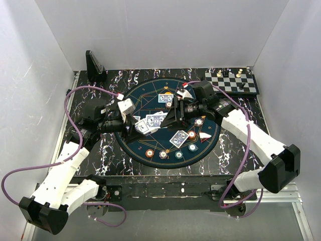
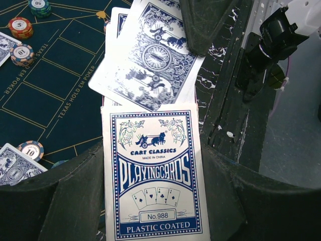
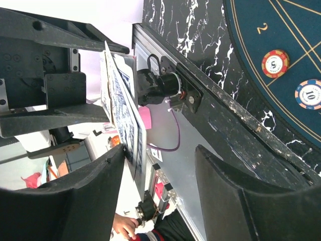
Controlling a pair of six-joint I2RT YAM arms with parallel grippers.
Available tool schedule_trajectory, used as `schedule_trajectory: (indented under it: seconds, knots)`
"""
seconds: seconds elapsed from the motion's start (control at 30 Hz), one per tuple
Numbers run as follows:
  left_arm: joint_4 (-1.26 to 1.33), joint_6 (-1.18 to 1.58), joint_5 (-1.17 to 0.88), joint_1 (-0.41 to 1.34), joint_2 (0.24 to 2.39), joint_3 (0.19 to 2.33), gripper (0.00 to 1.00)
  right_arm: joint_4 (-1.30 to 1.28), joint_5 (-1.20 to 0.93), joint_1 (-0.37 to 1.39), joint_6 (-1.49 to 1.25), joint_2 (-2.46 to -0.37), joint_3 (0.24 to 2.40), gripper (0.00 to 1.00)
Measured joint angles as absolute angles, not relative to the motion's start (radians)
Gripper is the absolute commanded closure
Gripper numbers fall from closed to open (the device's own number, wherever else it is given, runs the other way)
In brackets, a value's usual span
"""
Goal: Distribute texas hold em gaming equipment
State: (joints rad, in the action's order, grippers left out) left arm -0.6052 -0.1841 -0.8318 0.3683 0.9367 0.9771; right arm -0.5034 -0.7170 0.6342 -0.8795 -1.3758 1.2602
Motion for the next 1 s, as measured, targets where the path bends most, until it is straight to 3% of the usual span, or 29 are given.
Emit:
schedule_trajectory:
  seconds: [0.57,1.0]
  knots:
    - [-0.608,-0.209,-0.846,0.368,0.925,0.977,1.00,-0.583,-0.682,0.587,-0.834,-1.354,1.354,0.30]
    - [-0.621,-0.217,-0.847,0.368,0.922,0.977,1.00,-0.578,-0.650,0.629,-0.864,-1.346,1.302,0.50]
